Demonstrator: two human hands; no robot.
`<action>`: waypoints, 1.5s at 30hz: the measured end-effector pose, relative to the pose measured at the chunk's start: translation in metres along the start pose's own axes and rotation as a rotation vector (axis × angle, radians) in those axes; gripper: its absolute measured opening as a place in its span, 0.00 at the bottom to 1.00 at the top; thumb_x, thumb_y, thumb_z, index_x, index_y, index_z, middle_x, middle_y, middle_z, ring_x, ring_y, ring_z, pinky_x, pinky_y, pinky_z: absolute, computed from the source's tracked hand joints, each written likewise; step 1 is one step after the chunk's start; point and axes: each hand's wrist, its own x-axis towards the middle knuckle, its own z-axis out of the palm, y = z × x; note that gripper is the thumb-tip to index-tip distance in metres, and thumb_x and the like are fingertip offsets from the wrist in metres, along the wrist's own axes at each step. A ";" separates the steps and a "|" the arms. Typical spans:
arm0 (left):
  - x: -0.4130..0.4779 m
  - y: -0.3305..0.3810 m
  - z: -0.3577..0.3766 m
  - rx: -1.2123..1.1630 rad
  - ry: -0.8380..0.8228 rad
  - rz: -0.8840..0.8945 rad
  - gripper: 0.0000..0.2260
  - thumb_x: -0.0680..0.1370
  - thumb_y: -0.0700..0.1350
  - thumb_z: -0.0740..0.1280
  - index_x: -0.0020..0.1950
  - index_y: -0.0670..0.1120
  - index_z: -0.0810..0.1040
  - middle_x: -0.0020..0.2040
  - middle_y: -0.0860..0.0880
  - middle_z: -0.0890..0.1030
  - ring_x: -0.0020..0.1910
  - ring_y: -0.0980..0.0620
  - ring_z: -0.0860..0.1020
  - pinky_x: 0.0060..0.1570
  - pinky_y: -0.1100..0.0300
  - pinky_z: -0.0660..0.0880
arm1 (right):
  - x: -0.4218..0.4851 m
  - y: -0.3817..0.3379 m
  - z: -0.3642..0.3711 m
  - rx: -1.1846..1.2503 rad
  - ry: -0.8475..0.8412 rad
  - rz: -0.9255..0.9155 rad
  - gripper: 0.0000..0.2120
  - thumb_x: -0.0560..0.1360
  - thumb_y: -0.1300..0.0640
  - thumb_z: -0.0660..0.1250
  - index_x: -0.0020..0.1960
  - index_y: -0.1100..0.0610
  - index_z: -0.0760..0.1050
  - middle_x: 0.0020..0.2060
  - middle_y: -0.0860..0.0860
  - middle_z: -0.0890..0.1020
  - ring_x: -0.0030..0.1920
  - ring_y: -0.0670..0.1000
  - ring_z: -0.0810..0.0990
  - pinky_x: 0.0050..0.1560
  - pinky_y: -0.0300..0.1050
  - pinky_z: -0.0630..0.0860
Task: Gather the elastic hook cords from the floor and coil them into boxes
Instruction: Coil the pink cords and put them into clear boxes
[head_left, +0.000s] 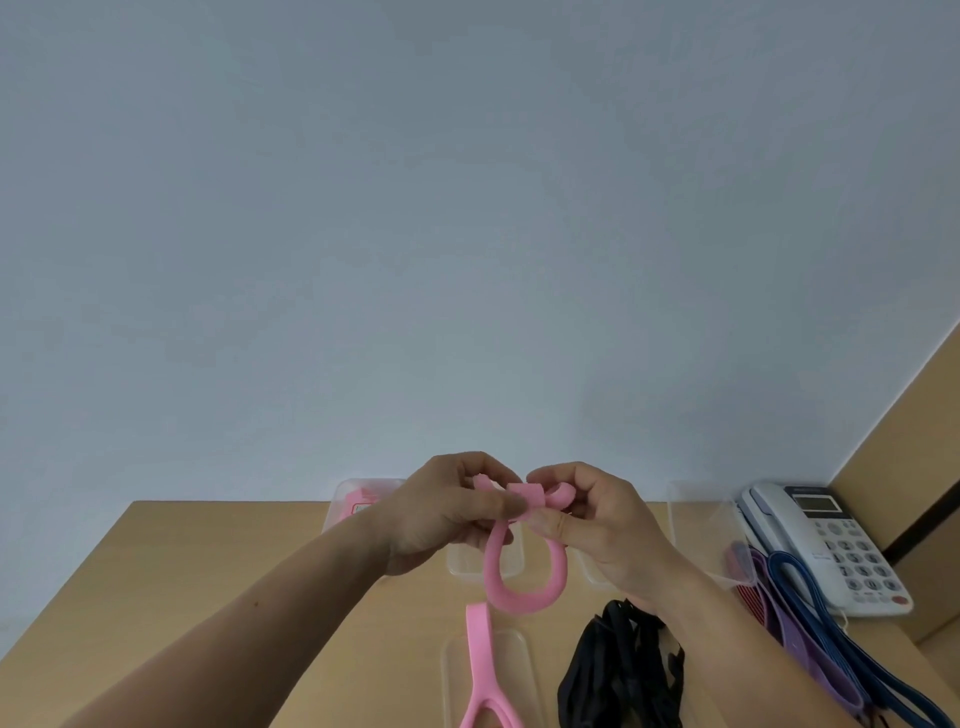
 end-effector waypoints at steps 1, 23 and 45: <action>0.001 -0.002 0.000 0.000 0.012 0.018 0.16 0.69 0.43 0.77 0.53 0.40 0.81 0.46 0.41 0.83 0.42 0.45 0.82 0.47 0.55 0.79 | 0.000 0.001 0.000 -0.004 0.003 0.006 0.24 0.60 0.50 0.82 0.53 0.53 0.81 0.47 0.53 0.85 0.48 0.51 0.84 0.53 0.47 0.81; 0.005 -0.003 0.009 0.228 0.047 0.066 0.16 0.70 0.32 0.74 0.56 0.40 0.79 0.49 0.42 0.83 0.43 0.51 0.82 0.47 0.57 0.79 | 0.002 -0.002 -0.004 -0.146 0.072 -0.004 0.06 0.71 0.58 0.76 0.47 0.53 0.83 0.40 0.46 0.86 0.40 0.47 0.83 0.38 0.37 0.77; 0.001 0.000 0.011 0.069 0.045 0.161 0.07 0.74 0.32 0.72 0.49 0.38 0.77 0.56 0.34 0.80 0.45 0.41 0.82 0.47 0.49 0.81 | 0.002 0.003 -0.004 -0.243 0.050 -0.071 0.14 0.66 0.49 0.75 0.49 0.50 0.78 0.40 0.40 0.82 0.38 0.41 0.77 0.40 0.36 0.75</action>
